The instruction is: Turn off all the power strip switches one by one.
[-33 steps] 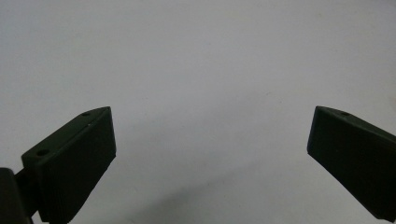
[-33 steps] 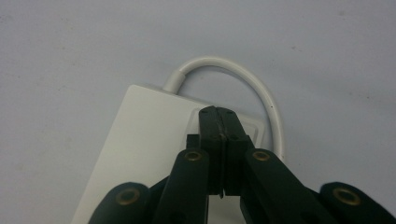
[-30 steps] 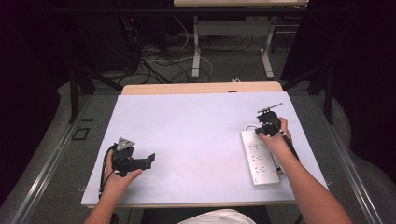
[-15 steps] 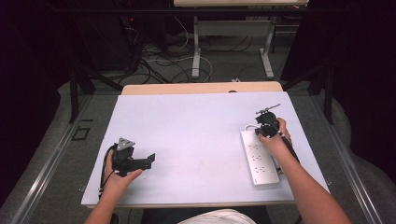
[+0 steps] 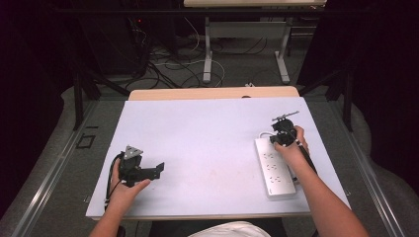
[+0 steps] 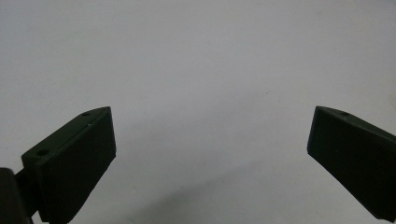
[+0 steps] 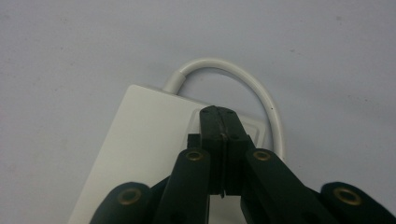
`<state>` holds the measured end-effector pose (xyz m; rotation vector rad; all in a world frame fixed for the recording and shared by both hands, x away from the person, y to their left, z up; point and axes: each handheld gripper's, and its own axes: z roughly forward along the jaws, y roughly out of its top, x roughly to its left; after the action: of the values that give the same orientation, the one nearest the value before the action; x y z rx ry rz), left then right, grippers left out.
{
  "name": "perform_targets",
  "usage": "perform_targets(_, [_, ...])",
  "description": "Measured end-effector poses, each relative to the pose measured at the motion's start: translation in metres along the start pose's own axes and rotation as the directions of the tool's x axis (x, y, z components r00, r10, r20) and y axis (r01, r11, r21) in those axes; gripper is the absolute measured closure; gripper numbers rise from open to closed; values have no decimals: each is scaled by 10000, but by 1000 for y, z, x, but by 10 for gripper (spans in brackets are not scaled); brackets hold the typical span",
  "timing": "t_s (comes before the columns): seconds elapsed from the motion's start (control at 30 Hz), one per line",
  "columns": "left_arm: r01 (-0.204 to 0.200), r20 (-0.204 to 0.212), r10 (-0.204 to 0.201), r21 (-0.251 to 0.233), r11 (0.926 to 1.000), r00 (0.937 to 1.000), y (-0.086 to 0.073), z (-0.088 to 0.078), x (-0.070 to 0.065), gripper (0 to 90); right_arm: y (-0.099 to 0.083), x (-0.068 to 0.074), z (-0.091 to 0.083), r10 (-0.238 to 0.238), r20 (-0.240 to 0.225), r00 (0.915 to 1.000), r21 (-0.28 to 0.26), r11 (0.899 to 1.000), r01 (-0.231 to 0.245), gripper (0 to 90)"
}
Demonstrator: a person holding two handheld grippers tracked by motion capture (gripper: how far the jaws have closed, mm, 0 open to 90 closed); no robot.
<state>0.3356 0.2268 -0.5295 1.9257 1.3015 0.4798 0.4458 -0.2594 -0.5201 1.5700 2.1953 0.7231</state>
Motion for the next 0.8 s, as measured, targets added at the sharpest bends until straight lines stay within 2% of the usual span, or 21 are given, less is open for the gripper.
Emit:
perform_targets(0.03, [-2,4,2,10,10000,10000,0,0,0,10,-1,-5,0,213,-257,9994,-182,9996,-217,900])
perform_targets(0.07, [10,3,-10,16,10000,10000,0,0,0,10,-1,-5,0,213,-257,9994,-182,9996,-217,900])
perform_targets(0.1, [138,-3,-138,-76,9999,9999,0,1,0,10,-1,-9,-2,415,-380,9984,-295,9987,-426,900])
perform_targets(0.17, [101,10,-101,31,9999,9999,0,1,0,10,-2,-12,-2,585,-483,9971,-331,9976,-601,900])
perform_targets(0.23, [26,-32,-26,80,10000,10000,0,2,1,10,-2,-12,-2,661,-374,9971,-280,9973,-672,899])
perform_targets(0.37, [53,22,-54,100,9999,10000,0,3,-1,10,-2,-10,-3,416,-360,9985,-311,9986,-427,896])
perform_targets(0.43, [52,15,-53,112,9999,10000,0,3,-1,10,-3,-7,-5,441,-349,9984,-330,9984,-453,895])
perform_targets(0.57, [-2,1,2,97,10000,10000,0,2,0,10,-4,-1,-12,130,-352,9993,-511,9986,-148,891])
perform_targets(0.8, [45,26,-45,122,9999,10000,0,3,-1,10,-7,2,-21,-27,-462,9989,-601,9982,-1,877])
